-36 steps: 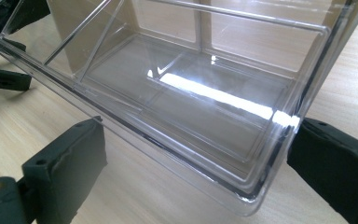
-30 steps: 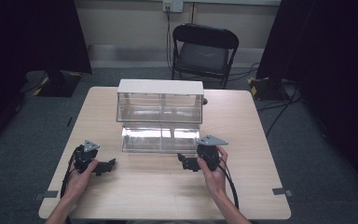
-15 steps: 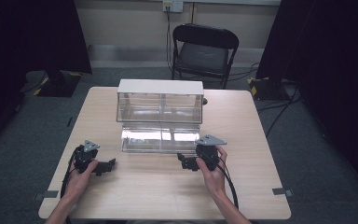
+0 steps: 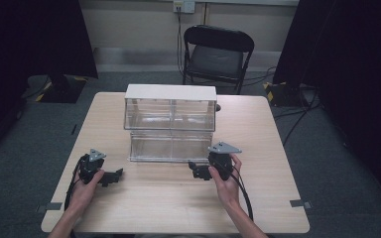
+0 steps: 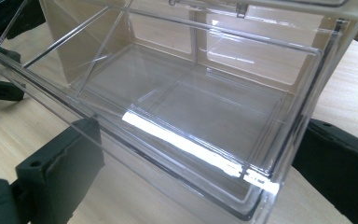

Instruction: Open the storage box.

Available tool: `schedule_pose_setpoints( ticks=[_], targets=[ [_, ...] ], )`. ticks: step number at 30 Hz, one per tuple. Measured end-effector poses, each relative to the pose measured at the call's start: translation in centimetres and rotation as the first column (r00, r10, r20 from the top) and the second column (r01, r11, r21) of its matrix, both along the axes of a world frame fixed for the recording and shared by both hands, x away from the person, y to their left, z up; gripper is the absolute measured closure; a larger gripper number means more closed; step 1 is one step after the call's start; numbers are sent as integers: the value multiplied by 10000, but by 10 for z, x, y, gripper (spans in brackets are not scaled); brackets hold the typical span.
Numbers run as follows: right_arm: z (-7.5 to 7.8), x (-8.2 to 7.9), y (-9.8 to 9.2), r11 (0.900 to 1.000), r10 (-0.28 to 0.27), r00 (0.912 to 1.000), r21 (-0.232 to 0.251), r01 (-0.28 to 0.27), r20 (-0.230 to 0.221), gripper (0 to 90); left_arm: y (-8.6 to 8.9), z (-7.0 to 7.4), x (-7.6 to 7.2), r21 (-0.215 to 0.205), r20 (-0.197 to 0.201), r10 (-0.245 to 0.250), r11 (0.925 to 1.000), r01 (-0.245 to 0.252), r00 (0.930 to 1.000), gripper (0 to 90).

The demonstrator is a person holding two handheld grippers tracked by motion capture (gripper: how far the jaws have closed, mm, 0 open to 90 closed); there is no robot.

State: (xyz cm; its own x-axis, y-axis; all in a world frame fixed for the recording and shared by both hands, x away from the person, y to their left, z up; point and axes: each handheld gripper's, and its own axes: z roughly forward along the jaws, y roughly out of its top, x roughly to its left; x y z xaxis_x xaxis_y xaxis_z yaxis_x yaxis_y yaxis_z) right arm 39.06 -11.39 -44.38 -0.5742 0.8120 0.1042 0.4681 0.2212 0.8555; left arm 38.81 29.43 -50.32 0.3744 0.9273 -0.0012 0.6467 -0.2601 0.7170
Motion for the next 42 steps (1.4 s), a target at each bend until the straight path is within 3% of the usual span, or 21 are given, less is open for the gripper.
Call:
schedule_pose_setpoints(
  ticks=[5,18,42],
  targets=[
    [6,2,-3,9995,70,10000,311,-69,-47,15,0,0,0,1,-1,-2,10000,2,10000,11],
    [6,5,-2,9996,169,9997,210,-165,-163,6,0,0,0,1,0,0,10000,0,10000,11],
    [15,12,-2,9993,-117,9999,370,115,49,19,0,0,0,-1,2,3,10000,-3,10000,11]
  ],
)
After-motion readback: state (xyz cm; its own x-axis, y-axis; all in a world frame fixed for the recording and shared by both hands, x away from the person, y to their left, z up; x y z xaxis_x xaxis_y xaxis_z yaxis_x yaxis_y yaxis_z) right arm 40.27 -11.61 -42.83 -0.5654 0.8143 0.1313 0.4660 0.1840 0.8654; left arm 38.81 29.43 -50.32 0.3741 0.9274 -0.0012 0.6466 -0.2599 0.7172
